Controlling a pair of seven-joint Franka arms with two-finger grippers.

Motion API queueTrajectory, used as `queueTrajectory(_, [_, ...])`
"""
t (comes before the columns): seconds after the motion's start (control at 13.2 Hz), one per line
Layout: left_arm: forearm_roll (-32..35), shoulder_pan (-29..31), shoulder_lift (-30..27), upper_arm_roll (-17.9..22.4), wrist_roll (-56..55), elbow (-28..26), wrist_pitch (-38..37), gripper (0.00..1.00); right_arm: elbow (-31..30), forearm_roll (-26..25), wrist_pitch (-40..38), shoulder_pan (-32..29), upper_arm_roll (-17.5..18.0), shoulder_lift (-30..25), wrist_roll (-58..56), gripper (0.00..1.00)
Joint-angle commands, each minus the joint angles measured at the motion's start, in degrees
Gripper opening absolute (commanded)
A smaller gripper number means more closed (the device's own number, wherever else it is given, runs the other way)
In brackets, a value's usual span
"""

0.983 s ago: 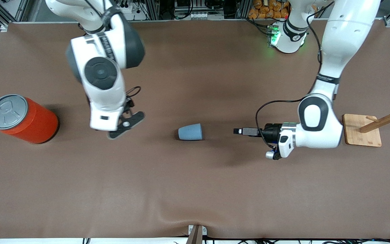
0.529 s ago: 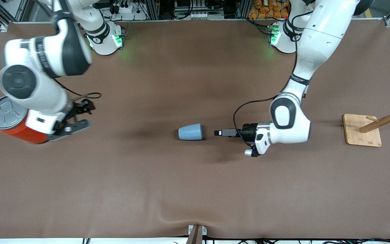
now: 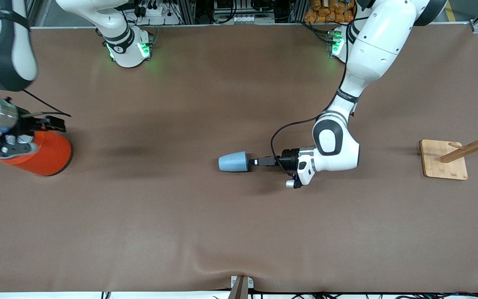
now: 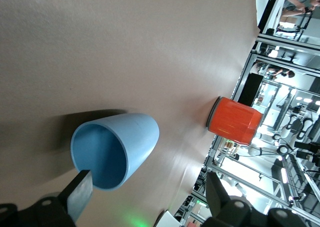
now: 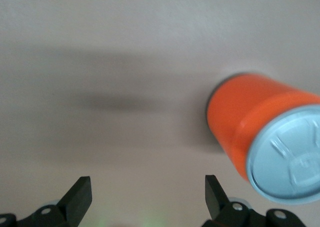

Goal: Flip cup
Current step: 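Hold the cup with the left gripper while the right arm returns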

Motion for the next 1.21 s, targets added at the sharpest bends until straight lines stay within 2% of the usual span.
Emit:
queueTrajectory(0.0, [-5.3,-1.7,1.7,0.2,4.1,0.7,0.5,1.0,-2.9,0.8,-3.1,-4.8,1.1,-6.4,0.8,1.0])
queueTrajectory(0.23, [-6.5,-2.2,2.6,0.2,4.8,0.8,0.6,1.0,-2.9,0.8,-3.4,-7.5,1.1,-6.9,-0.5,1.0])
queueTrajectory(0.38, [-7.1,-2.2,3.4,0.2,4.9,1.7,0.6,1.0,-3.0,1.1,-2.8,-6.8,1.4,-6.8,0.1,1.0])
queueTrajectory(0.53, [-7.6,-3.2,4.8,0.2,4.9,2.8,0.6,1.0,-3.0,4.2,-1.4,-4.6,1.7,-6.8,3.4,1.0])
queueTrajectory(0.76, [-8.5,-3.8,5.6,0.3,5.4,3.1,0.6,1.0,-3.7,4.3,3.1,0.0,1.7,-6.7,12.1,1.0])
queueTrajectory(0.98, [-8.4,-4.1,6.2,0.3,5.8,4.3,0.6,1.0,-11.6,4.3,11.7,-0.5,1.4,-9.7,11.8,1.0])
queueTrajectory(1.13, [-8.7,-4.2,7.4,0.2,5.8,5.5,0.6,1.0,-14.1,4.3,14.5,-2.8,1.2,-10.4,7.5,1.0])
